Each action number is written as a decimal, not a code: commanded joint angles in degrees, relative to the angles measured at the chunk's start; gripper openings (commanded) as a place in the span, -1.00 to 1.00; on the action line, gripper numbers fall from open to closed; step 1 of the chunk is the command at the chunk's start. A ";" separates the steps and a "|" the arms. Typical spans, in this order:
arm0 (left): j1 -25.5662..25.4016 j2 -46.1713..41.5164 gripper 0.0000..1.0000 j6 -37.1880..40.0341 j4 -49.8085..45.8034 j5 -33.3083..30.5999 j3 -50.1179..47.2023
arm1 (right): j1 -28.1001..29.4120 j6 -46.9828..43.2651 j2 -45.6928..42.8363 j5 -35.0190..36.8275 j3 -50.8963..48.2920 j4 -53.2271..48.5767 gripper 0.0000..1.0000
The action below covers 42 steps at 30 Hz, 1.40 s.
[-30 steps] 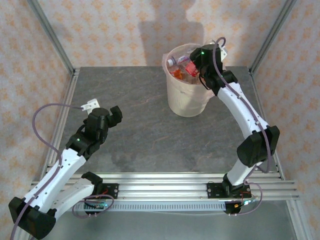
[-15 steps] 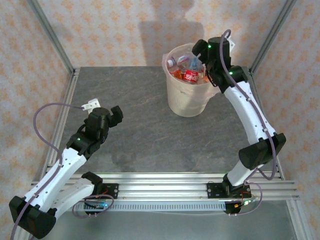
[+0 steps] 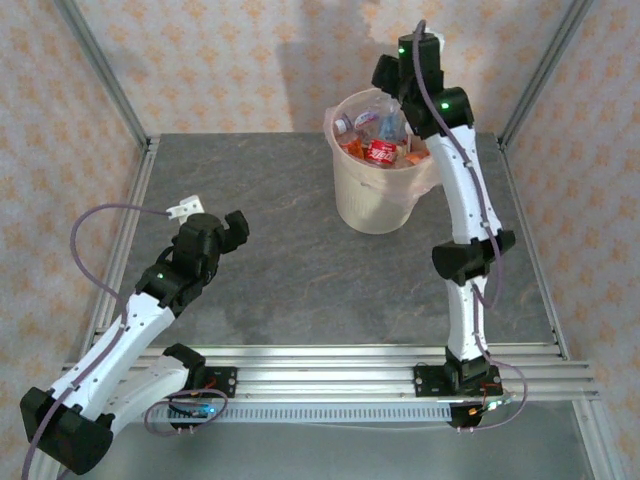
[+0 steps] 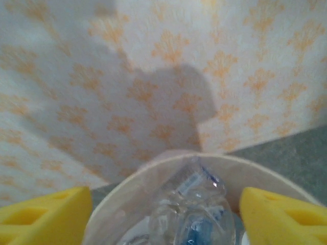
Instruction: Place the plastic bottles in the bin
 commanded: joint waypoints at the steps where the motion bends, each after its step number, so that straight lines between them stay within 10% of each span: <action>1: 0.03 0.52 1.00 0.50 1.23 0.79 1.59 | 0.01 -3.16 0.91 1.87 0.70 -5.81 0.33; 15: -0.06 0.91 1.00 0.58 1.52 0.33 1.40 | -0.20 -1.98 -4.38 9.24 -9.49 -5.76 -0.14; 28: -0.05 0.99 1.00 0.76 1.25 -0.51 1.75 | -0.32 -0.17 -16.98 9.95 -33.38 7.17 0.02; 42: -0.06 0.91 1.00 0.38 0.64 -1.06 1.76 | -0.33 -0.58 -6.02 7.76 -18.05 -1.96 0.38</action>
